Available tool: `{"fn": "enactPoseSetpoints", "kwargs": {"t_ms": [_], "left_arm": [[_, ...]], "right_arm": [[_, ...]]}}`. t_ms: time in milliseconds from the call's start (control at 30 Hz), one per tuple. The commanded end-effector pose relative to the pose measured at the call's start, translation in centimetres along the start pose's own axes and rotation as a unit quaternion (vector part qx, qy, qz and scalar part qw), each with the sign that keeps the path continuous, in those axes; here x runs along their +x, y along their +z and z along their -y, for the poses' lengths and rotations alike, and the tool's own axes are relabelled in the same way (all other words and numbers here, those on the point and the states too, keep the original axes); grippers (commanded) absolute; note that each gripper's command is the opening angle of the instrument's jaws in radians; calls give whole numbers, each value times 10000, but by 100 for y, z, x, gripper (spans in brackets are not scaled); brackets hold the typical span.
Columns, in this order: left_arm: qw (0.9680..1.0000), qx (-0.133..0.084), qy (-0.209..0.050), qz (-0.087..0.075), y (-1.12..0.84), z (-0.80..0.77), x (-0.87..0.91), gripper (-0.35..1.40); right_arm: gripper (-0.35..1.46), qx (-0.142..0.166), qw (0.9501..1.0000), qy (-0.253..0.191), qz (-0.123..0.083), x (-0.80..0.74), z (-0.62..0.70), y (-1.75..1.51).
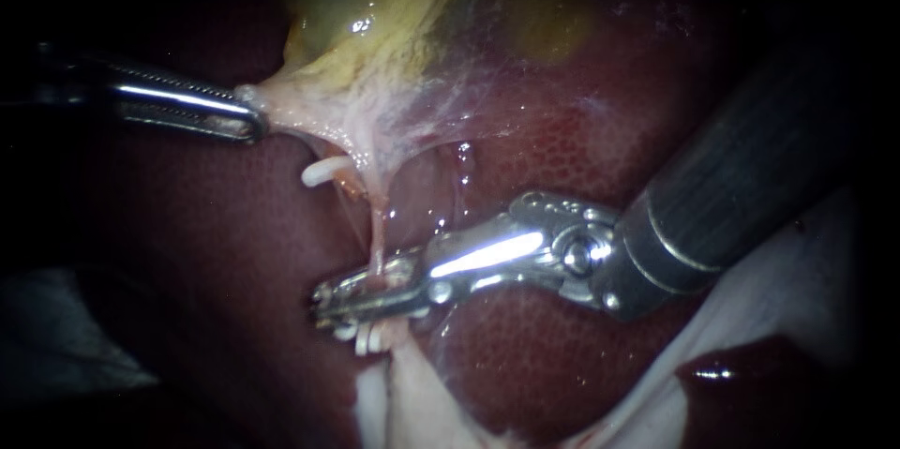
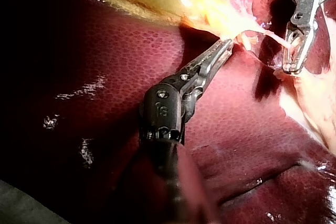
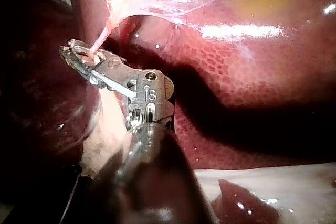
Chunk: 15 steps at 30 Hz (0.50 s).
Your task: Clipping second clip right tube
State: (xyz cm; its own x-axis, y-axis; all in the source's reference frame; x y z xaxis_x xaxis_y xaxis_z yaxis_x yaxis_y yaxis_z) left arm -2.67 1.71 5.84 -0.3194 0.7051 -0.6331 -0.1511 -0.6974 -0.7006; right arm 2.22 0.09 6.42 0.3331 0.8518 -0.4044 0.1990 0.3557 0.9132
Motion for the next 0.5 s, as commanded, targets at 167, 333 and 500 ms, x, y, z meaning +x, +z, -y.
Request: {"fn": "enactPoseSetpoints", "kwargs": {"t_ms": [167,333,500], "left_arm": [[10000,1,-1,0,0,0,0,-35],[10000,1,-1,0,0,0,0,-35],[10000,0,-1,0,0,0,0,-35]], "right_arm": [[-35,-64,9998,181,77,0,-2,-2],[-35,-78,9998,180,105,-1,-6,-7],[-35,-76,9997,210,105,0,-7,-9]]}}
